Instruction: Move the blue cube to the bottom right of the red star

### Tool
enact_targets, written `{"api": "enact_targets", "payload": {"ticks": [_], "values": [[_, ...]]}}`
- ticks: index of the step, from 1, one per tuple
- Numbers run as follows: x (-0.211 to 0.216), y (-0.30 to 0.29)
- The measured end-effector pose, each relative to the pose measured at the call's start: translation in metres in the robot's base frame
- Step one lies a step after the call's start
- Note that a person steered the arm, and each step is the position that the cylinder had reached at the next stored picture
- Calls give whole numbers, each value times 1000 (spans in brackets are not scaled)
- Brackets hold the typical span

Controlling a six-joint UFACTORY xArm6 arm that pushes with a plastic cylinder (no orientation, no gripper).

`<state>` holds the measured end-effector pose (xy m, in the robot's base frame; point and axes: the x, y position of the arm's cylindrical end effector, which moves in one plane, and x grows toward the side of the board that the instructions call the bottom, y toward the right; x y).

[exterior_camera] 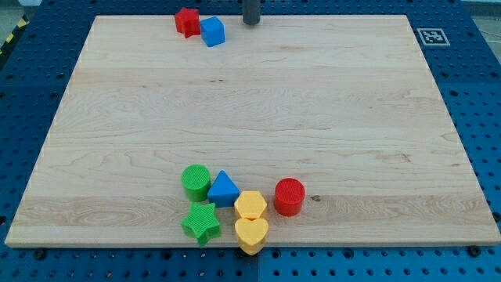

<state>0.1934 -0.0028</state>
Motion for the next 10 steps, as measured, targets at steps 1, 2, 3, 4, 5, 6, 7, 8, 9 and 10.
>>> {"api": "enact_targets", "payload": {"ticks": [1,2,3,4,5,6,7,8,9,10], "values": [[0,-1],[0,-3],[0,-13],[0,-31],[0,-55],[0,-70],[2,-70],[28,-67],[59,-63],[80,-63]]}}
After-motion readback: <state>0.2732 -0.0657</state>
